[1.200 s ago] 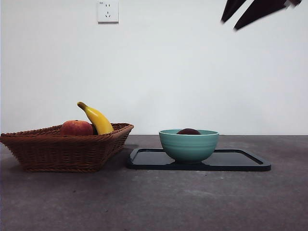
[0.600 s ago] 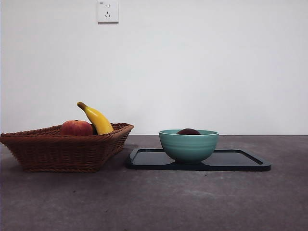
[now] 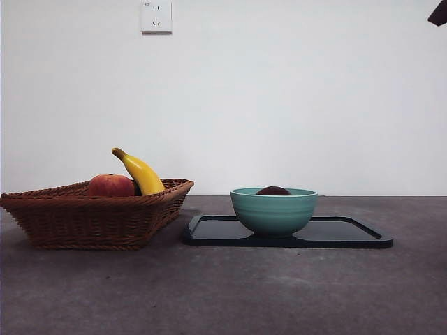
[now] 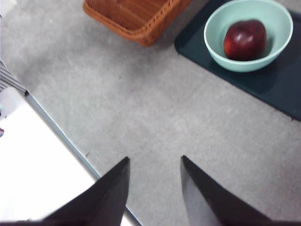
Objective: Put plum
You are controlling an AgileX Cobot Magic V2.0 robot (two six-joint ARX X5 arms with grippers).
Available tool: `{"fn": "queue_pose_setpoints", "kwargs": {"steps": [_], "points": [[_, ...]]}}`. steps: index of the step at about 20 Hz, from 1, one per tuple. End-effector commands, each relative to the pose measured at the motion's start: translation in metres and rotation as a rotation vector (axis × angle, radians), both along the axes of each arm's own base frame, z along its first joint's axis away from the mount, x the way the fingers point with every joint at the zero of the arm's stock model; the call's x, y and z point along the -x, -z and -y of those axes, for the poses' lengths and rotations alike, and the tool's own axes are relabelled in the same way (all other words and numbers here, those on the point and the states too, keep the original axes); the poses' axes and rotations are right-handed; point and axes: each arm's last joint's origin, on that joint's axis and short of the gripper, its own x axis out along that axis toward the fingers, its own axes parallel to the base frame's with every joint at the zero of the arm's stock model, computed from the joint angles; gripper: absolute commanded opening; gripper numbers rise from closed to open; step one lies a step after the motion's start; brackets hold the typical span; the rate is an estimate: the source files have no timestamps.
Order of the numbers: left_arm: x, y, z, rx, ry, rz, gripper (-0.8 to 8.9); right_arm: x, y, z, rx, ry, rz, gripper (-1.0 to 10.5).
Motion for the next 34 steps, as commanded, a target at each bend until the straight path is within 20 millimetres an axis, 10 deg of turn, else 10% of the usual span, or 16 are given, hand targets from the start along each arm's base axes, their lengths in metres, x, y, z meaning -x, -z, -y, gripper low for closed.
{"fn": "queue_pose_setpoints", "kwargs": {"steps": [1,18,34], "points": [[0.0,-0.006,0.001,0.015,0.008,0.018,4.01,-0.001,-0.002,-0.002,-0.011,-0.004,-0.001,1.7],[-0.019,-0.014,0.012,0.093,-0.088,0.095,4.06,-0.001,-0.002,-0.002,-0.022,-0.016,-0.006,1.7],[-0.169,0.031,0.122,-0.058,-0.149,0.187,4.09,-0.001,-0.002,-0.002,-0.022,-0.016,-0.005,1.7]]}}
